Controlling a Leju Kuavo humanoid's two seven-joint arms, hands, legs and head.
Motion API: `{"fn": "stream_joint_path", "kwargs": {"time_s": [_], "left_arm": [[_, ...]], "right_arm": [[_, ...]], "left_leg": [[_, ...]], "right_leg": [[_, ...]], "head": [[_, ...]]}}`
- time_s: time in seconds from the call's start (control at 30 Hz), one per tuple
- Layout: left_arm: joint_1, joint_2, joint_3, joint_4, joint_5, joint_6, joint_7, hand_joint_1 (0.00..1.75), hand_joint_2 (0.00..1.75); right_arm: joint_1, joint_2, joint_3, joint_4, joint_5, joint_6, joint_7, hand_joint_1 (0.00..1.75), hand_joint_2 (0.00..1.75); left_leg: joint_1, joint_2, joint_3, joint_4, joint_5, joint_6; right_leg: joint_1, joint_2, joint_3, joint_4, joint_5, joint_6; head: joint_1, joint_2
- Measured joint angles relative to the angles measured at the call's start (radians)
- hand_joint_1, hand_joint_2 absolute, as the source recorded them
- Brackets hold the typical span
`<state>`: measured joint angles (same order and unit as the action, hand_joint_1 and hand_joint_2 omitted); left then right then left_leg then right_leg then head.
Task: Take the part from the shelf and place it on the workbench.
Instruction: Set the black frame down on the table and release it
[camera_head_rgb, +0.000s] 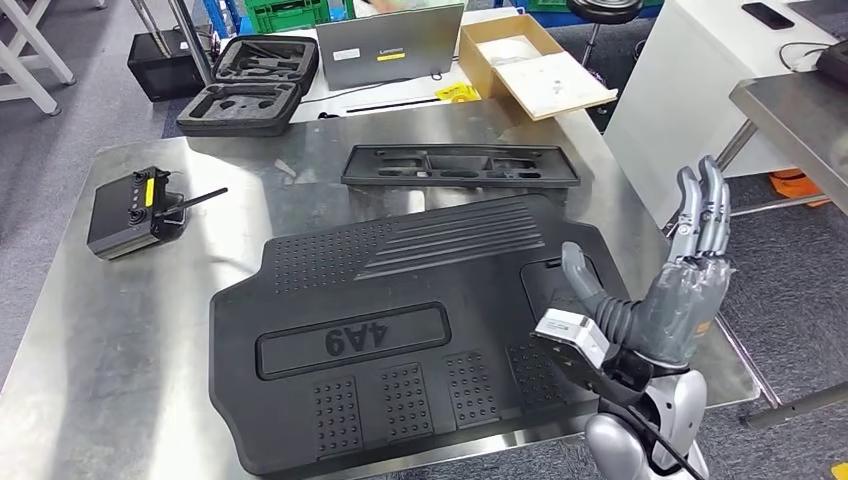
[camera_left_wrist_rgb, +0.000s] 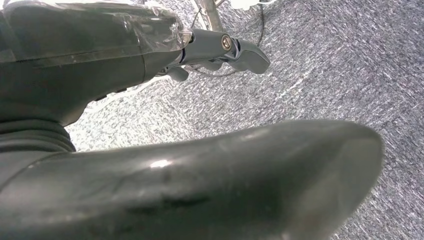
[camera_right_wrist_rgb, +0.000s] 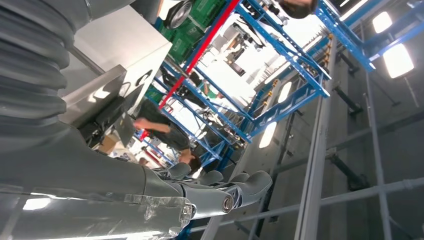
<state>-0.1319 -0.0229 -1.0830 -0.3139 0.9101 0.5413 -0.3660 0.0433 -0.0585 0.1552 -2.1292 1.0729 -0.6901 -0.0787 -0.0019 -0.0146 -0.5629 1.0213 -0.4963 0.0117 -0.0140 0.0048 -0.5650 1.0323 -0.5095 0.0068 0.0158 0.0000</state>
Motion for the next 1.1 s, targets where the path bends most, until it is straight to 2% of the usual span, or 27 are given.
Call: {"fn": "stream_joint_path", "kwargs": {"time_s": [0.07,0.1,0.17,0.2,0.23,0.27,0.33,0.37,0.4,0.43,0.53,0.57,0.6,0.67,0.7,0.73,0.77,0.8,0.87,0.9,0.93,1.03,1.07,1.1], "left_arm": [[0.0,-0.003,0.0,0.0,-0.001,0.0,0.001,0.0,0.0],[-0.001,-0.004,0.0,0.0,-0.002,0.001,0.002,0.0,0.0],[0.0,-0.005,0.0,0.0,-0.002,0.001,0.002,0.0,0.0],[0.0,-0.005,0.0,0.0,-0.002,0.001,0.002,0.0,0.0],[0.0,-0.006,0.0,0.0,-0.002,0.001,0.002,0.0,0.0],[0.0,-0.007,0.0,0.0,-0.002,0.001,0.002,0.0,0.0],[0.0,-0.007,0.0,0.0,-0.002,0.001,0.002,0.0,0.0],[0.0,-0.008,0.0,0.0,-0.002,0.001,0.002,0.0,0.0],[0.0,-0.008,0.0,0.0,-0.002,0.002,0.002,0.0,0.0],[0.0,-0.008,0.0,0.001,-0.002,0.002,0.002,0.0,0.0],[0.0,-0.008,0.0,0.001,-0.003,0.002,0.003,0.0,0.0],[0.0,-0.008,0.0,0.001,-0.003,0.002,0.003,0.0,0.0],[0.0,-0.008,0.0,0.001,-0.003,0.002,0.003,0.0,0.0],[0.0,-0.008,0.0,0.001,-0.003,0.002,0.003,0.0,0.0],[0.0,-0.008,0.0,0.001,-0.003,0.002,0.003,0.0,0.0],[0.0,-0.008,0.0,0.001,-0.003,0.002,0.003,0.0,0.0],[0.0,-0.008,0.0,0.001,-0.003,0.002,0.003,0.0,0.0],[0.0,-0.008,0.0,0.001,-0.002,0.002,0.003,0.0,0.0],[-0.001,-0.008,0.0,0.001,-0.002,0.002,0.004,0.0,0.0],[-0.002,-0.008,0.0,0.001,-0.001,0.002,0.004,0.0,0.0],[-0.002,-0.008,0.0,0.001,-0.001,0.002,0.004,0.0,0.0],[-0.001,-0.01,0.0,0.001,0.001,0.003,0.004,0.0,0.0],[-0.001,-0.011,0.0,0.001,0.001,0.003,0.004,0.0,0.0],[0.0,-0.012,0.0,0.001,0.002,0.004,0.004,0.0,0.0]], "right_arm": [[0.007,0.01,-0.009,0.0,-0.002,0.0,-0.006,0.0,1.75],[0.01,0.014,-0.015,0.0,-0.004,-0.001,-0.008,0.0,1.75],[0.017,0.02,-0.025,0.0,-0.008,-0.002,-0.013,0.0,1.75],[0.022,0.023,-0.03,0.0,-0.01,-0.002,-0.015,0.0,1.75],[0.027,0.025,-0.036,0.0,-0.012,-0.002,-0.016,0.0,1.75],[0.03,0.028,-0.041,0.0,-0.012,-0.002,-0.018,0.0,1.75],[0.032,0.033,-0.05,0.0,-0.013,-0.002,-0.02,0.0,1.75],[0.032,0.035,-0.054,0.0,-0.014,-0.002,-0.021,0.0,1.75],[0.033,0.038,-0.06,0.0,-0.014,-0.003,-0.024,0.0,1.75],[0.035,0.042,-0.065,0.0,-0.015,-0.003,-0.027,0.0,1.75],[0.037,0.053,-0.081,0.0,-0.015,-0.003,-0.037,0.0,1.75],[0.037,0.058,-0.086,0.0,-0.017,-0.003,-0.041,0.0,1.75],[0.038,0.062,-0.093,0.0,-0.021,-0.004,-0.045,0.0,1.75],[0.039,0.071,-0.106,0.0,-0.031,-0.004,-0.054,0.0,1.75],[0.039,0.074,-0.112,0.0,-0.035,-0.004,-0.058,0.0,1.75],[0.04,0.078,-0.118,0.0,-0.039,-0.003,-0.062,0.0,1.75],[0.04,0.081,-0.125,0.0,-0.043,-0.003,-0.066,0.0,1.75],[0.04,0.085,-0.13,0.0,-0.046,-0.004,-0.07,0.0,1.75],[0.04,0.091,-0.141,0.0,-0.054,-0.004,-0.082,0.0,1.75],[0.04,0.094,-0.145,0.0,-0.058,-0.004,-0.088,0.0,1.75],[0.039,0.098,-0.15,0.0,-0.062,-0.004,-0.095,0.0,1.75],[0.039,0.111,-0.168,0.0,-0.076,-0.004,-0.119,0.0,1.75],[0.039,0.116,-0.175,0.0,-0.082,-0.004,-0.129,0.0,1.75],[0.04,0.12,-0.183,0.0,-0.088,-0.004,-0.139,0.0,1.75]], "left_leg": [[0.008,0.005,0.011,-0.024,0.016,0.008],[0.013,0.007,0.015,-0.036,0.023,0.01],[0.014,0.011,0.014,-0.042,0.028,0.013],[0.014,0.011,0.012,-0.041,0.028,0.013],[0.016,0.012,0.01,-0.038,0.028,0.012],[0.019,0.012,0.007,-0.034,0.027,0.009],[0.028,0.011,-0.002,-0.019,0.023,-0.002],[0.03,0.01,-0.008,-0.01,0.02,-0.01],[0.029,0.008,-0.012,-0.002,0.019,-0.019],[0.027,0.006,-0.017,0.003,0.019,-0.027],[0.027,0.003,-0.024,0.012,0.022,-0.047],[0.029,0.004,-0.03,0.027,0.006,-0.051],[0.03,0.005,-0.042,0.06,-0.025,-0.052],[0.029,0.008,-0.08,0.175,-0.112,-0.053],[0.028,0.008,-0.095,0.232,-0.145,-0.053],[0.025,0.008,-0.096,0.267,-0.16,-0.05],[0.022,0.008,-0.081,0.266,-0.155,-0.046],[0.018,0.008,-0.046,0.228,-0.133,-0.039],[0.007,0.008,0.048,0.087,-0.088,-0.018],[0.002,0.009,0.082,0.028,-0.074,-0.011],[-0.003,0.01,0.1,-0.009,-0.069,-0.007],[-0.008,0.013,0.094,-0.031,-0.049,-0.001],[-0.006,0.015,0.086,-0.037,-0.038,0.004],[-0.002,0.018,0.075,-0.042,-0.026,0.01]], "right_leg": [[0.002,0.0,-0.001,0.014,-0.018,0.009],[0.002,0.0,-0.013,0.046,-0.043,0.013],[-0.003,0.0,-0.058,0.155,-0.107,0.021],[-0.007,0.0,-0.078,0.206,-0.125,0.026],[-0.011,0.0,-0.086,0.23,-0.126,0.032],[-0.015,-0.001,-0.077,0.219,-0.108,0.038],[-0.025,-0.002,-0.017,0.107,-0.051,0.052],[-0.026,0.001,0.01,0.056,-0.032,0.054],[-0.026,0.004,0.026,0.023,-0.021,0.052],[-0.024,0.008,0.028,0.012,-0.023,0.044],[-0.021,0.008,0.012,0.015,-0.016,0.01],[-0.02,0.006,0.007,0.013,-0.01,0.0],[-0.02,0.003,0.001,0.012,-0.004,-0.01],[-0.015,-0.002,-0.016,0.011,0.008,-0.023],[-0.011,-0.004,-0.025,0.012,0.014,-0.027],[-0.006,-0.006,-0.034,0.012,0.021,-0.029],[-0.002,-0.007,-0.042,0.013,0.028,-0.03],[0.002,-0.008,-0.049,0.013,0.034,-0.029],[0.008,-0.009,-0.059,0.013,0.046,-0.027],[0.009,-0.01,-0.062,0.013,0.052,-0.024],[0.008,-0.011,-0.064,0.012,0.058,-0.02],[0.003,-0.013,-0.066,0.01,0.074,-0.002],[0.002,-0.011,-0.071,0.018,0.063,0.005],[0.002,-0.009,-0.081,0.04,0.035,0.01]], "head": [[0.003,0.0],[0.007,0.0],[0.019,0.0],[0.024,0.0],[0.027,0.0],[0.03,0.0],[0.036,0.0],[0.043,0.0],[0.048,0.0],[0.051,0.0],[0.037,0.0],[0.03,0.0],[0.023,0.0],[0.006,0.0],[0.0,0.0],[-0.005,0.0],[-0.007,0.0],[-0.009,0.0],[-0.011,0.0],[-0.009,0.0],[-0.009,0.0],[-0.012,0.0],[-0.013,0.0],[-0.011,0.0]]}}
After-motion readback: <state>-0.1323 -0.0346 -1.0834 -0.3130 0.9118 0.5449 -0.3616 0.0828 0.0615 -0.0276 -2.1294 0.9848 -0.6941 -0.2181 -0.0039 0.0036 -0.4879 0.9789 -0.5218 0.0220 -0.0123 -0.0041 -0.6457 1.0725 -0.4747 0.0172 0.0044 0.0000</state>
